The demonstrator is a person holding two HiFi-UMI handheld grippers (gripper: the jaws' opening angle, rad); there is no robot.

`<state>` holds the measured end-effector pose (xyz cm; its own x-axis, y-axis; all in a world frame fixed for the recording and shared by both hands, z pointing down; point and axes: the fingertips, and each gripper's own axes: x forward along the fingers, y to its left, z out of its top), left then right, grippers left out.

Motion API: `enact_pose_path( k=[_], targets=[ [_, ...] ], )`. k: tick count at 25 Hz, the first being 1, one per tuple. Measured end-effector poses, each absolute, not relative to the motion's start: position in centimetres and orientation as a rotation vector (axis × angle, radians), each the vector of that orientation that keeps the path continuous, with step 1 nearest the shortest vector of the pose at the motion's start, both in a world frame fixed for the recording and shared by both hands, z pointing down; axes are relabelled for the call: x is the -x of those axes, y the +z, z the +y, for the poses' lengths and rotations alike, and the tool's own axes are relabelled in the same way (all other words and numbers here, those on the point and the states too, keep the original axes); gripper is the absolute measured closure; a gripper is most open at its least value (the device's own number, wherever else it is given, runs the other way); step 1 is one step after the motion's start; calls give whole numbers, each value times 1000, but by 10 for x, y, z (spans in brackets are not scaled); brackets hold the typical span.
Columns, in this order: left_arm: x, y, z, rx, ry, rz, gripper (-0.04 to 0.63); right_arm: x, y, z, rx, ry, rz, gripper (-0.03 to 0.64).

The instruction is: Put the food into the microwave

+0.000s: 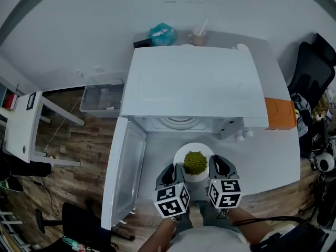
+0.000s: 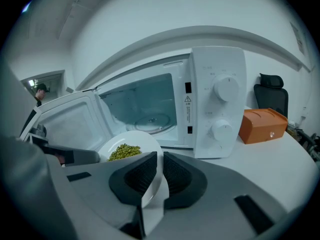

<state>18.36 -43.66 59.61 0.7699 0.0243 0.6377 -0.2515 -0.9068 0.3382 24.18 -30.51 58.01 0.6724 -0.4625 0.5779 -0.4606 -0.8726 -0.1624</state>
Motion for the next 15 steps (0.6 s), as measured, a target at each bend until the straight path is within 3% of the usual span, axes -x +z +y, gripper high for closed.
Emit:
enact_pose_path(
  k=[15],
  targets=[
    [-221, 586, -487, -2605, 864, -212, 543, -282, 568, -356, 2869, -857, 814, 580]
  ],
)
